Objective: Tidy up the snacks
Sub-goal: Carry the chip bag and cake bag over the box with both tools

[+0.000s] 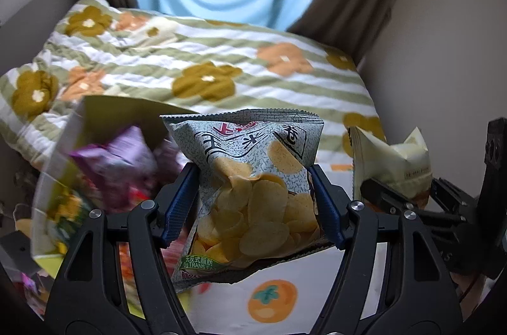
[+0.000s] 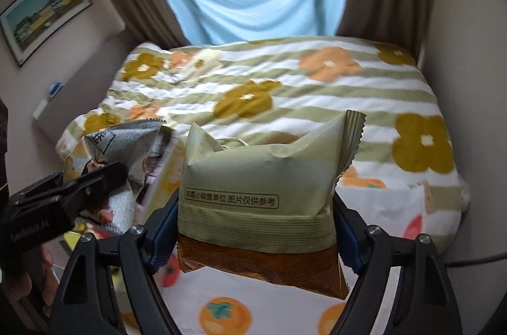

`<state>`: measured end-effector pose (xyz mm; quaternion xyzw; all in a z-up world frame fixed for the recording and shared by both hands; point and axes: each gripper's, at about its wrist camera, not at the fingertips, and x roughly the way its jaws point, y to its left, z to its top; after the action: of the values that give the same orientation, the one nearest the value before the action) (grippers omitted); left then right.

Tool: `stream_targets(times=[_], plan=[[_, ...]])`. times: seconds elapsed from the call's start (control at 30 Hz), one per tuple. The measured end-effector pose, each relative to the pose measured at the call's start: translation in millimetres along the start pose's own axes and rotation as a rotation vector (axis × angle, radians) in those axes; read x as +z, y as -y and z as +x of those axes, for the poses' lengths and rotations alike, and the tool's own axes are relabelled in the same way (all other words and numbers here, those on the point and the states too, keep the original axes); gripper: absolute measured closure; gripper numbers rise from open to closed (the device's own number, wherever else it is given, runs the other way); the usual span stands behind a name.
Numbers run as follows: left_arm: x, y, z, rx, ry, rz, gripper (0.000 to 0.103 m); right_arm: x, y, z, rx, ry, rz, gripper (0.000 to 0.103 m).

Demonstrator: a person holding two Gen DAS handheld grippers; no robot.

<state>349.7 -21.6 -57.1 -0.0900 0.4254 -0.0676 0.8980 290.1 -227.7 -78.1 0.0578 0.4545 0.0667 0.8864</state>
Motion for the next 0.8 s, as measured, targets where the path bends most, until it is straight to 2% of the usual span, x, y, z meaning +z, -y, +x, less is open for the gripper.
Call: stream_targets(times=[0.17,0.37,0.57,0.67,0.7,0.77,0.8], plan=[[20.8,-56.4,-17.7,0.020,0.024,-0.013,0.036,10.7,-50.1,6.9,0.039,0.020,-0.037,0.023],[48.8,-120.2,-17.9,0.027,0.007,0.016,0.036,17.2,-113.8,27.7,0.071,0.006,-0.033,0.023],[71.1,-184.2,9.0,0.009,-0.048,0.054,0.036,16.7,-167.4,61.9,0.075,-0.039,0.007,0.023],[79.1,-202.3,27.3,-0.014,-0.072,0.075,0.036,12.6,-185.0,75.9,0.062,-0.066,0.021,0.023],[80.4,-207.6,31.2,-0.037,-0.073,0.077,0.032,9.8,-189.1,79.3,0.059,-0.074,0.026,0.023],[83.7,-216.2,40.3,-0.071,-0.086,0.094,0.018,4.6,-196.4,85.6,0.048,-0.090,0.038,0.023],[84.5,-217.6,43.7,-0.064,-0.088,0.105,0.004,2.3,-199.3,89.0,0.040,-0.098,0.046,0.023]])
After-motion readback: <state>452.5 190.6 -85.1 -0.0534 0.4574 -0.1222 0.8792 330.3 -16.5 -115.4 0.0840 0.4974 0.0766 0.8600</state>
